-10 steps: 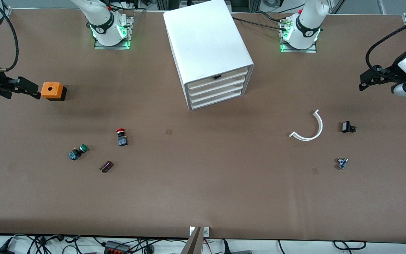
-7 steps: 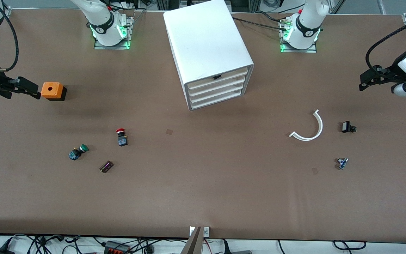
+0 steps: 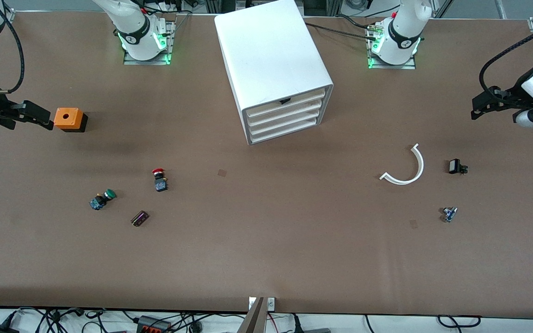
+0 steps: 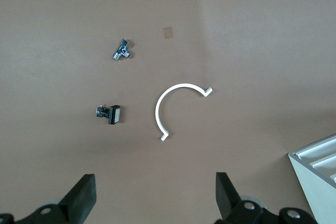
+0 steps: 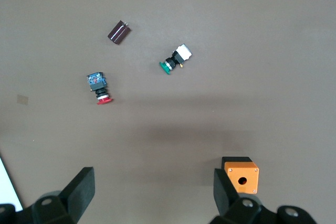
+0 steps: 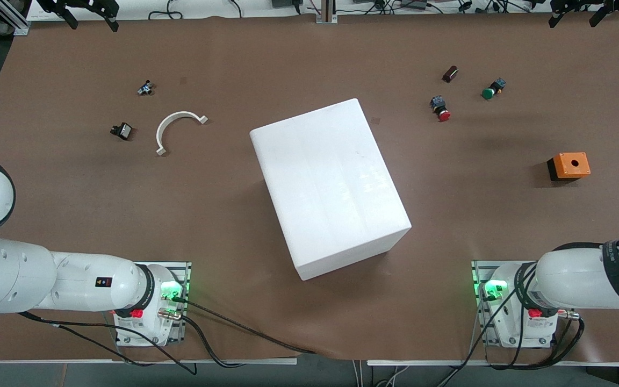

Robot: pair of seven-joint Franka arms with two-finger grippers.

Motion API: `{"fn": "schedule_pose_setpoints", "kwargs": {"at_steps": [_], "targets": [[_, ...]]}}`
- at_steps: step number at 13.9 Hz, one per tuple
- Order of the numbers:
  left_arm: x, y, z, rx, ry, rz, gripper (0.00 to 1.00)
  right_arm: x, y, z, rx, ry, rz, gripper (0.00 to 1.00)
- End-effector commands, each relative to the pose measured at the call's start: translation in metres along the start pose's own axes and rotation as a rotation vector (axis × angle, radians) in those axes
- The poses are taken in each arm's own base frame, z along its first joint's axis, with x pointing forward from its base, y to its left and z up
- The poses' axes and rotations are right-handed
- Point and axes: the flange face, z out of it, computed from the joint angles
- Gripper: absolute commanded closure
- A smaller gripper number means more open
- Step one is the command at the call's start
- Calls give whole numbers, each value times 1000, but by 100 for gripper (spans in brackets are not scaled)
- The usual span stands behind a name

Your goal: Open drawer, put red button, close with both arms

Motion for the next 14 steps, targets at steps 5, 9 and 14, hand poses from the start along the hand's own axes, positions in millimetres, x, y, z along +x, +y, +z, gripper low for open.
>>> {"fn": "schedule_pose_setpoints", "kwargs": {"at_steps": [5,9,14], "targets": [[5,16,22,3,-127,30,0,14,-10,23,-2,-20,-16,0],[-2,28,60,-10,-338,51,0,31,-33,57,-2,-43,-53,0],[26,61,152,-371,-499,35,0,58,-106,135,0,-90,-158,0]]}}
